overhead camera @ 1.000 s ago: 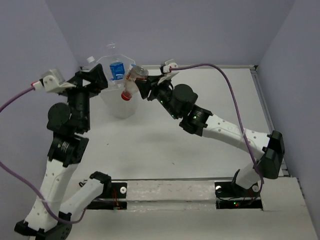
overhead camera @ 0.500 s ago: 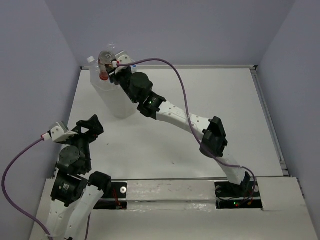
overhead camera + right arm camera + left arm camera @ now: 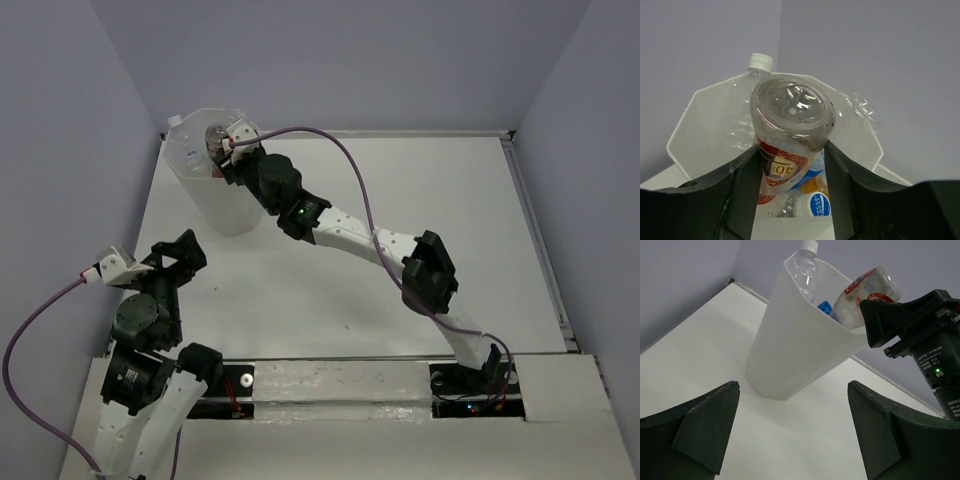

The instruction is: Put the plastic bottles in the bin

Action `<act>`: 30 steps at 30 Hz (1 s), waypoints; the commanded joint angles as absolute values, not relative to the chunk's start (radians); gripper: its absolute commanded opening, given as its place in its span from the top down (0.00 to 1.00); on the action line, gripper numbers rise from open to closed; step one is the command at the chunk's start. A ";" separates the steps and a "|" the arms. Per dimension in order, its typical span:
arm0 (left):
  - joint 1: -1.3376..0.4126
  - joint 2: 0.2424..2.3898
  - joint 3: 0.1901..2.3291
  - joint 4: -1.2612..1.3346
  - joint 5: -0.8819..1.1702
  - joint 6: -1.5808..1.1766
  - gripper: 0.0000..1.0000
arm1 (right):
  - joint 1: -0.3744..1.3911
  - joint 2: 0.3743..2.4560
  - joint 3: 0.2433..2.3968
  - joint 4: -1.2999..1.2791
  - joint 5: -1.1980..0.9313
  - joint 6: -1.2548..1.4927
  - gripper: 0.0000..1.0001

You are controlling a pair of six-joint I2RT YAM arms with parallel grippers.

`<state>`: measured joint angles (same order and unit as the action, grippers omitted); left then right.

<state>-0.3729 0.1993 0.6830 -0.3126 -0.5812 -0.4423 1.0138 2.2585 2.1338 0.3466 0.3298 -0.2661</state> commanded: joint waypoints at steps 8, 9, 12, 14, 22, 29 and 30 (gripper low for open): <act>-0.360 0.233 0.692 -0.276 -0.554 -0.431 0.01 | 0.980 2.149 2.115 0.313 0.265 -0.186 0.09; -0.359 0.236 0.693 -0.275 -0.554 -0.431 0.01 | 0.971 2.138 2.121 0.304 0.258 -0.170 0.06; -0.356 0.238 0.690 -0.270 -0.552 -0.431 0.01 | 0.971 2.099 2.115 0.279 0.226 -0.130 0.02; -0.354 0.238 0.692 -0.265 -0.546 -0.426 0.01 | 0.971 2.043 2.092 0.267 0.207 -0.111 0.00; -0.350 0.233 0.701 -0.258 -0.552 -0.420 0.01 | 0.971 1.636 1.661 0.302 0.146 -0.012 0.00; -0.351 0.251 0.712 -0.213 -0.338 -0.393 0.01 | 0.971 1.090 0.986 0.382 0.303 0.092 0.00; -0.351 0.259 0.724 -0.203 -0.313 -0.393 0.01 | 0.971 1.034 0.938 0.346 0.331 0.113 0.00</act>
<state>-0.3576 0.2264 0.6830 -0.2764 -0.4503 -0.4236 0.9684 1.1805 1.1656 0.3771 0.2028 0.0277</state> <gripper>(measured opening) 0.989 0.994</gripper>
